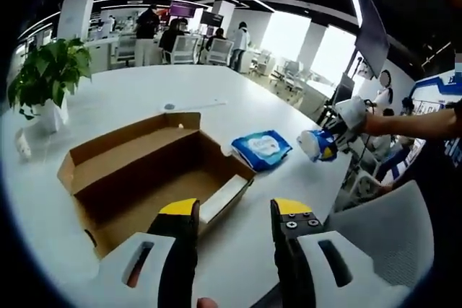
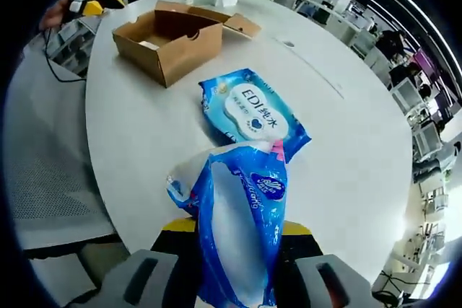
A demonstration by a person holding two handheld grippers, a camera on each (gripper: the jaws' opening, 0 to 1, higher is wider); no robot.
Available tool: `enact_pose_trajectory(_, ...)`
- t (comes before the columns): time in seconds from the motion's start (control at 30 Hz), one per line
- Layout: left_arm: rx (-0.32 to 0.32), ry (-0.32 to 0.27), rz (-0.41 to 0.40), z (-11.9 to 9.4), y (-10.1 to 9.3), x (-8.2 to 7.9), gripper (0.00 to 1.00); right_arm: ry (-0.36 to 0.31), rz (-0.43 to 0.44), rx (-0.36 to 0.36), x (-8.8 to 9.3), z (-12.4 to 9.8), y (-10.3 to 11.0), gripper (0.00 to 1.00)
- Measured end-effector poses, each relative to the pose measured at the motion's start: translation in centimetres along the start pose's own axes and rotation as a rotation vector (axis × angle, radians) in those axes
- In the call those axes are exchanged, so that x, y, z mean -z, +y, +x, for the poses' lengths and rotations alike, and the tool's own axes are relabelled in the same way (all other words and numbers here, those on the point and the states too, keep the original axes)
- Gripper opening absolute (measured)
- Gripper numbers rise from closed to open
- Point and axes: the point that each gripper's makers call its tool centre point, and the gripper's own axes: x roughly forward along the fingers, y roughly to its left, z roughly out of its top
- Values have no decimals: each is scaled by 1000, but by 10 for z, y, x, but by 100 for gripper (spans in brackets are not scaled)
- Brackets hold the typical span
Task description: Operate the shoe box by opening the lid, removing the specified soft item, and placing it in the target area until the item is outside and the box remains undamaged.
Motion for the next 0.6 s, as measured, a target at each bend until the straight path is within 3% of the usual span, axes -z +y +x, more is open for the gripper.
enact_pose_trajectory(0.6, -74, 3, -48, -4, 0, 6, 40, 51, -128, -11, 5, 20, -59, 35)
